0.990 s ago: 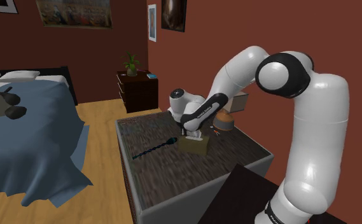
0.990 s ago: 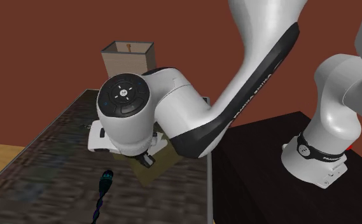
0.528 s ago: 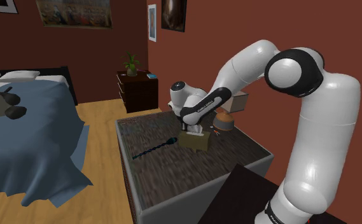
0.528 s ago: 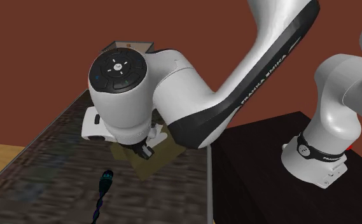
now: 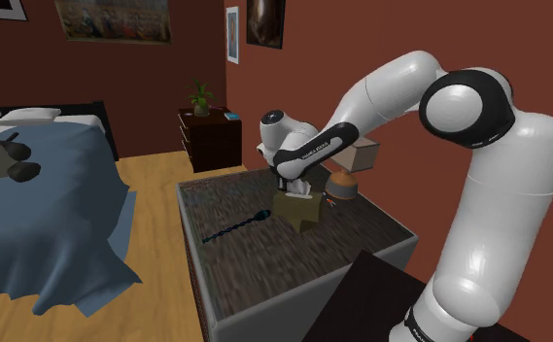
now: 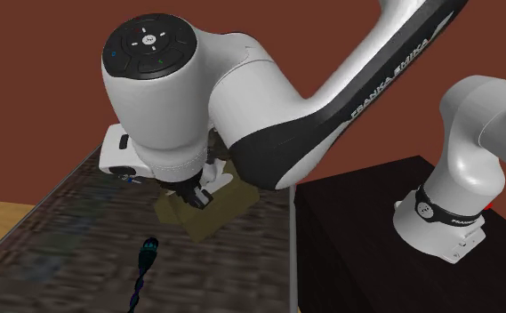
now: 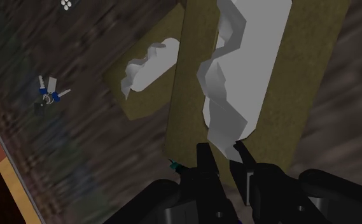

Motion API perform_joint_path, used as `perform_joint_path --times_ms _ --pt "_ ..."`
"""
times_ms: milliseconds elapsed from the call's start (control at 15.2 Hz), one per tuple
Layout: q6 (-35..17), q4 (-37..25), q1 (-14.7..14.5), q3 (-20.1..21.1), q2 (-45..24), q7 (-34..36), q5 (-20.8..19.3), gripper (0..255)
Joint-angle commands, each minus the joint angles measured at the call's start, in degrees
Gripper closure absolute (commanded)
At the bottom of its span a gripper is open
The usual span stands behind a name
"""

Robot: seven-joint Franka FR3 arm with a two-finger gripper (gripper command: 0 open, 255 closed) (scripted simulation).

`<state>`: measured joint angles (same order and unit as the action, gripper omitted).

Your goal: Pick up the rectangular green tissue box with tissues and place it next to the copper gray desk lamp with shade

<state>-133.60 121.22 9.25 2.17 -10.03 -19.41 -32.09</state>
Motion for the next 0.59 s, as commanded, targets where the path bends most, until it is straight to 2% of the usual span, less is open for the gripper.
perform_joint_path --times_ms 0,528 --pt "1.1 -0.3 0.1 0.1 1.0 -1.0 0.7 255" --pt "5.9 -2.5 0.1 0.5 4.2 -4.2 3.1 255"
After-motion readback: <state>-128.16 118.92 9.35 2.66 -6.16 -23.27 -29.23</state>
